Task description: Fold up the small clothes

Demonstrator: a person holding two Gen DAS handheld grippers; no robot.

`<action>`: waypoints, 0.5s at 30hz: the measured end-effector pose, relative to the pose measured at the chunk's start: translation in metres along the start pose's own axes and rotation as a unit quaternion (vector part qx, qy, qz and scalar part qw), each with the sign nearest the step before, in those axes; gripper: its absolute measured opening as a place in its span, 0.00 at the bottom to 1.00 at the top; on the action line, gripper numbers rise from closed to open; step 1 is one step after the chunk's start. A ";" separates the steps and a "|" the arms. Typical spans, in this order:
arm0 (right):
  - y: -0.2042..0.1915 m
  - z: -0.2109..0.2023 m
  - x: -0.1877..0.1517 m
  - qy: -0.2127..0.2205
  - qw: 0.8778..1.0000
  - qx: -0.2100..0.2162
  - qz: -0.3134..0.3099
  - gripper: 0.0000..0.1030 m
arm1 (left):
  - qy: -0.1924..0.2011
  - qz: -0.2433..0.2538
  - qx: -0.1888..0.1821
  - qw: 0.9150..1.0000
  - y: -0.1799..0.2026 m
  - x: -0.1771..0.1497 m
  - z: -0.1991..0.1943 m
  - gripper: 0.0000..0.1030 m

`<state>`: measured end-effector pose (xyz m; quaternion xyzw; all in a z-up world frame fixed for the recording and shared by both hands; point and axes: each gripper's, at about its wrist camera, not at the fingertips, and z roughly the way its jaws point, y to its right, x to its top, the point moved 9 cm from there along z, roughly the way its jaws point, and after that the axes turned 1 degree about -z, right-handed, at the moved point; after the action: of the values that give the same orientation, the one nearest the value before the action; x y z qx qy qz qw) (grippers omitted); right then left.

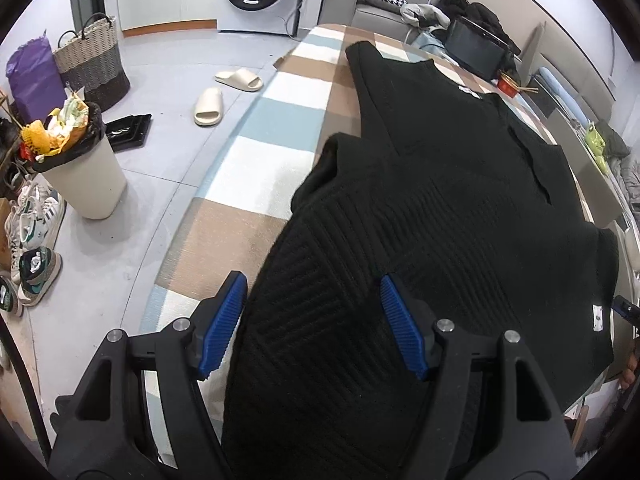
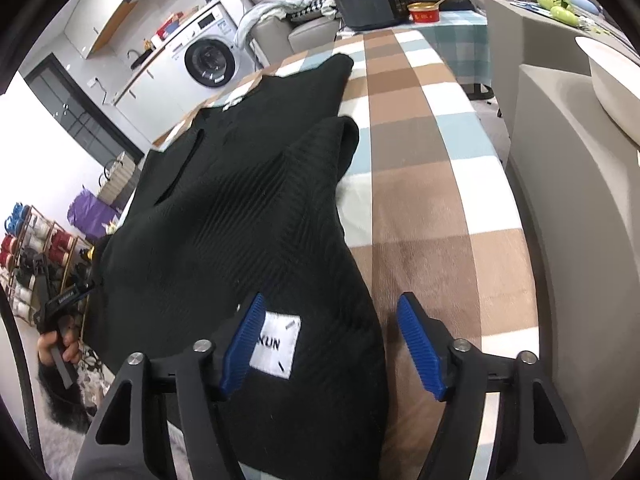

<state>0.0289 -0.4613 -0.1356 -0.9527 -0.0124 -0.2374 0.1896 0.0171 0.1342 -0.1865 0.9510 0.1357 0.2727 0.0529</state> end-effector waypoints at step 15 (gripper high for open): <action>-0.023 0.010 0.007 -0.015 0.994 0.013 -0.106 0.05 | 0.039 -0.006 -0.039 0.998 0.024 0.023 -0.016 0.06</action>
<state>0.0367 -0.4362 -0.1327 -0.9467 -0.1196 -0.2418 0.1759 0.0327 0.1181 -0.1572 0.9359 0.1325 0.3147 0.0866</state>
